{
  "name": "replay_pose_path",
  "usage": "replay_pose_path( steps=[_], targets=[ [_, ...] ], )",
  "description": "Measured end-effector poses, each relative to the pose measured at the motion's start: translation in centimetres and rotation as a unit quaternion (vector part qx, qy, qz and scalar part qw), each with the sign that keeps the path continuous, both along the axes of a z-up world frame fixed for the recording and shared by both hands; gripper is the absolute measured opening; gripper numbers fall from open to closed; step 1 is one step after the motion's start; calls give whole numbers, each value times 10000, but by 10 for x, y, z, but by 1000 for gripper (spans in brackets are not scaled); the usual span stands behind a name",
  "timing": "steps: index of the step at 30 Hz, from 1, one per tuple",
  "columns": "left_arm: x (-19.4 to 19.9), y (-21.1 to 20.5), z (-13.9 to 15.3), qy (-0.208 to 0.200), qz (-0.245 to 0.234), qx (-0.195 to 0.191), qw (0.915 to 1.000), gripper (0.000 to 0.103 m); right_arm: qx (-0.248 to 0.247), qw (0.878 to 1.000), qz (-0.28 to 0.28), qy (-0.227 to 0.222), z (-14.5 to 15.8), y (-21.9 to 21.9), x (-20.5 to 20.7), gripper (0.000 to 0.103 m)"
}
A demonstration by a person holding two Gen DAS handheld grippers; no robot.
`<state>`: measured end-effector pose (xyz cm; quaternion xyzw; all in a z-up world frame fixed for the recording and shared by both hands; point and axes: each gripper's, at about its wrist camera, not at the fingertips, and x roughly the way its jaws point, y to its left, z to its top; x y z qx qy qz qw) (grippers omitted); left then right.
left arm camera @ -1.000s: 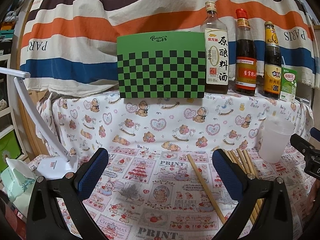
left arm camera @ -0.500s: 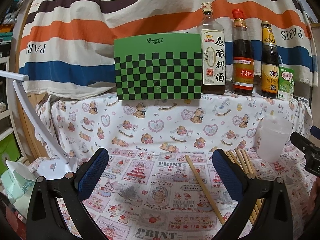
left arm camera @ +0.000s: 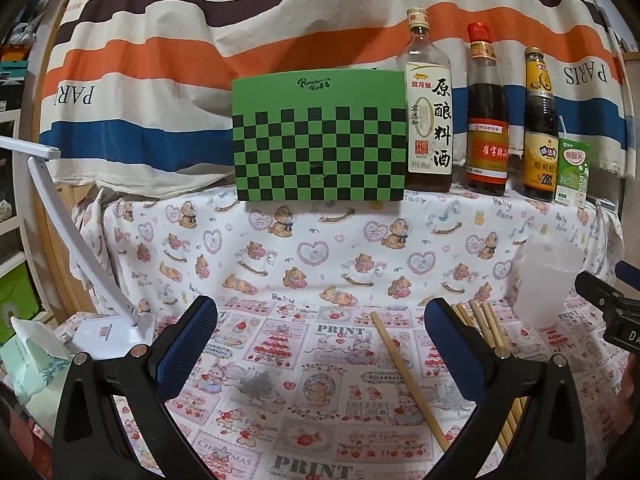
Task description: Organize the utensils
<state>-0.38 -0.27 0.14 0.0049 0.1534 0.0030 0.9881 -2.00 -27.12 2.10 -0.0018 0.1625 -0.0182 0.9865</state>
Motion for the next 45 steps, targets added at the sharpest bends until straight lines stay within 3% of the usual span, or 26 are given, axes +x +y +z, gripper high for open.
replay_pose_path(
  steps=[6, 11, 16, 18, 21, 22, 24, 28, 30, 33, 35, 38, 45],
  targets=[
    [2, -1, 0, 23, -90, -6, 10000, 103, 2, 10000, 0, 7, -1, -1, 1, 103],
    [-2, -2, 1, -63, -338, -54, 9994, 103, -349, 9993, 12, 97, -2, 5, 1, 103],
    [-17, -10, 24, -267, 494, 28, 9984, 103, -136, 9998, 38, 116, 4, -2, -1, 103],
    [-11, -19, 42, 7, 169, 59, 9998, 103, -79, 9999, -45, 56, 8, -7, -2, 103],
    [14, -28, 61, 767, -372, -128, 9963, 102, 129, 9999, -104, 45, 13, -17, -2, 103],
    [25, -30, 64, 991, -421, -239, 9939, 96, 214, 9997, -131, 44, 14, -21, -2, 103],
    [41, -36, 65, 1209, -500, -273, 9910, 83, 234, 9996, -120, 62, 15, -25, -1, 89],
    [85, -53, 42, 1973, -641, -154, 9781, 57, 139, 9995, -268, 30, 17, -28, 0, 76],
    [102, -59, 25, 2273, -596, -174, 9718, 55, 357, 9990, -274, 63, 17, -34, 0, 68],
    [132, -66, -5, 2937, -598, -159, 9539, 50, 593, 9971, -478, 54, 14, -42, 0, 55],
    [146, -73, -23, 3390, -431, 314, 9393, 42, 539, 9951, -820, 83, 13, -48, 3, 53],
    [153, -77, -31, 3365, -348, 338, 9404, 41, 677, 9928, -977, 169, 10, -60, 9, 50],
    [171, -78, -35, 3266, -123, 160, 9450, 40, 643, 9937, -774, 499, 4, -63, 20, 10]
  ],
)
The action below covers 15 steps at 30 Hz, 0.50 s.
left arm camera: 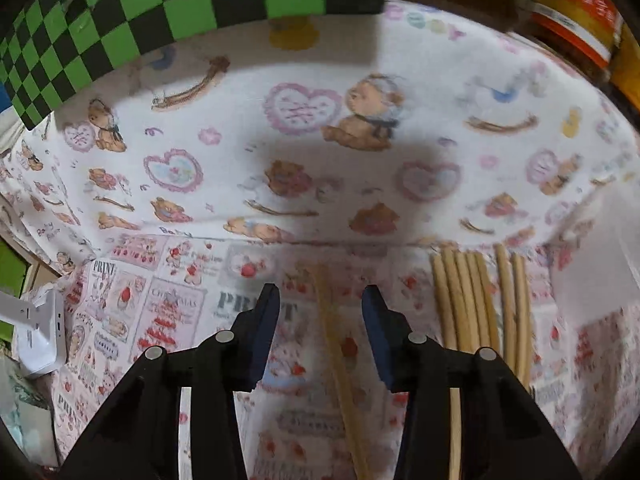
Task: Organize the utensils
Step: 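Lower the left gripper onto the chopstick bundle and grasp one chopstick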
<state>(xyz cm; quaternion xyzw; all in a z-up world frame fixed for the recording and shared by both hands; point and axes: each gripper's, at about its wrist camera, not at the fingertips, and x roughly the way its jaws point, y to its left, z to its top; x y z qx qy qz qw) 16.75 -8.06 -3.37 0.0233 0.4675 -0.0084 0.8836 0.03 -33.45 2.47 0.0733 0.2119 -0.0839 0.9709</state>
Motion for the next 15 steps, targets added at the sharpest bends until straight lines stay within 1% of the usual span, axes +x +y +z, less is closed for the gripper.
replay_pose_path(
  steps=[2, 4, 5, 7, 9, 13, 15],
  targets=[
    [4, -2, -3, -2, -150, -113, 9998, 36, -12, 9999, 129, 40, -1, 4, 0, 4],
    [6, -5, -8, 127, -355, -227, 9990, 23, -60, 9997, 227, 25, 0, 10, -2, 4],
    [8, -6, -12, 211, -398, -220, 9987, 22, -120, 9995, 285, 5, 1, 13, -3, 4],
    [8, -6, -10, 82, -278, -150, 9995, 21, -210, 9989, 428, -12, 1, 20, -6, 4],
    [9, -4, -10, 47, -151, -267, 9995, 20, -244, 9984, 518, -9, 2, 24, -7, 4],
    [12, 0, -4, 60, -91, -338, 9994, 20, -184, 9971, 723, 160, -2, 28, -3, 4],
    [12, -1, -4, 69, -133, -283, 9995, 19, -178, 9963, 801, 239, -5, 29, 0, 4]
  ],
)
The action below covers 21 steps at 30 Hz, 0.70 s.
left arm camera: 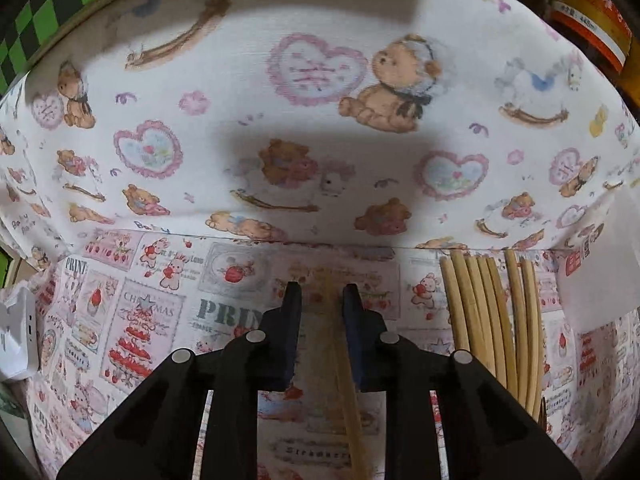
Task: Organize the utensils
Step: 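Lower the left gripper onto the chopstick bundle and grasp one chopstick, then lift the chopstick with the left gripper while the right gripper grasps another chopstick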
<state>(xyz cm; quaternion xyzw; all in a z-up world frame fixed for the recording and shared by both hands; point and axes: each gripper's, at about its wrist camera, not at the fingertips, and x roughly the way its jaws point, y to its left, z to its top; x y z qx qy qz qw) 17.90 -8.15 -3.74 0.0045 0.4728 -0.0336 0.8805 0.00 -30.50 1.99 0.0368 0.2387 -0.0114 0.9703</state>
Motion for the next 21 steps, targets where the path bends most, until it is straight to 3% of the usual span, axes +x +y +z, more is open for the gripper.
replay_pose_path(
  steps=[2, 5, 10, 15, 21],
  targets=[
    [0, -1, -2, 33, 63, 43, 10000, 9, 4, 9999, 77, 84, -3, 1, 2, 4],
    [-4, -1, 15, 87, -61, -330, 9994, 6, 285, 9990, 240, 230, -6, -1, 6, 4],
    [-36, -10, 90, -819, -102, -264, 9962, 6, 335, 9990, 119, 254, -9, -4, 6, 4],
    [-81, 17, 165, -1891, -13, -388, 9812, 6, 628, 9962, 291, 535, -15, -9, 13, 4],
    [-121, 52, 203, -2799, 136, -606, 9580, 6, 740, 9941, 450, 657, -19, -7, 15, 4]
  ],
)
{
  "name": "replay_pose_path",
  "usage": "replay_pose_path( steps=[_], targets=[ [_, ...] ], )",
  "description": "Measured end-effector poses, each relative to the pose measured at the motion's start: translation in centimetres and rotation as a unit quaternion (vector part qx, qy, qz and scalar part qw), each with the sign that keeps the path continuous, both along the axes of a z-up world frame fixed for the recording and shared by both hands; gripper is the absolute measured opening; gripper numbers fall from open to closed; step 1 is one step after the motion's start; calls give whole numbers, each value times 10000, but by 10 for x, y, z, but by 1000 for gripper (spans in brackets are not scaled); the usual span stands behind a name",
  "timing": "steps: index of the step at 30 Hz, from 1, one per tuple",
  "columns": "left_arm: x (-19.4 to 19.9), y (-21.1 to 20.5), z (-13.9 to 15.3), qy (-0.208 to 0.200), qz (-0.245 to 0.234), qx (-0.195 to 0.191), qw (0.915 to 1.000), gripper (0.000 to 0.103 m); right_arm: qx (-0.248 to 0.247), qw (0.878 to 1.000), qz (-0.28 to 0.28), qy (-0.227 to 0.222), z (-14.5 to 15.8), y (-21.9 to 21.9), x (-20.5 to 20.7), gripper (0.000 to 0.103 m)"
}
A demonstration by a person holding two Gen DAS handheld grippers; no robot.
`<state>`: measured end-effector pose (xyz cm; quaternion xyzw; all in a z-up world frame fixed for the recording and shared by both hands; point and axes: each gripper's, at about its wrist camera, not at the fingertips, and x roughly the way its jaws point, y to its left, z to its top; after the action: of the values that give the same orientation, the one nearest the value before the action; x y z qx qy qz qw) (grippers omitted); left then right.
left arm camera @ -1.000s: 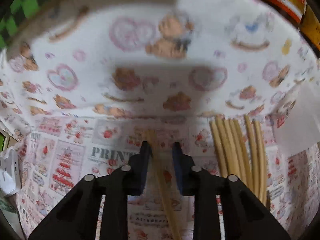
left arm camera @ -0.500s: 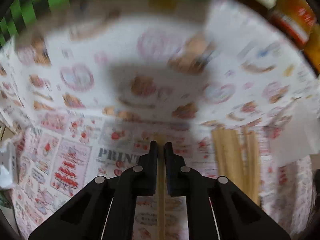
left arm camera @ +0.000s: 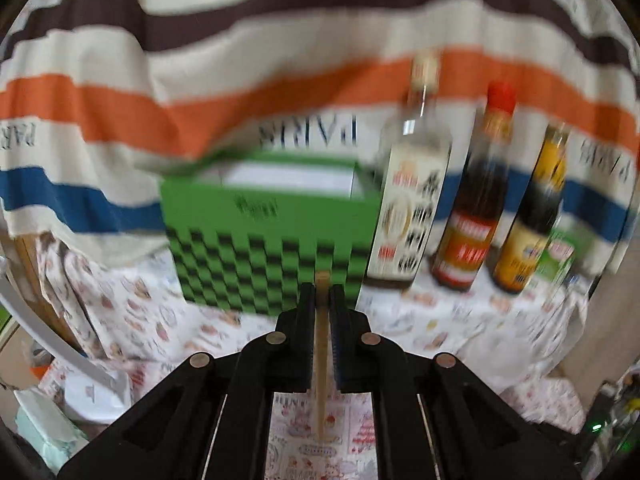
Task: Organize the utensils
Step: 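Lift the chopstick with the left gripper while the right gripper grasps another chopstick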
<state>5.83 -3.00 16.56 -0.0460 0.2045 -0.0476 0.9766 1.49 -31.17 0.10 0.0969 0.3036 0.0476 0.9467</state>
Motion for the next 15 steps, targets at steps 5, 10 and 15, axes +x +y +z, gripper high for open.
replay_pose_path(
  steps=[5, 10, 15],
  targets=[
    [-22, 5, 27, -491, 6, -176, 9986, 6, 130, 9998, 104, 64, 1, 2, -2, 11],
    [-31, 17, 36, -777, 186, -267, 9964, 6, 381, 9993, 25, 12, 20, -3, -7, 12],
    [-32, 28, 37, -737, -122, -524, 9958, 6, 141, 9989, 282, 339, 53, 24, 5, 14]
  ],
)
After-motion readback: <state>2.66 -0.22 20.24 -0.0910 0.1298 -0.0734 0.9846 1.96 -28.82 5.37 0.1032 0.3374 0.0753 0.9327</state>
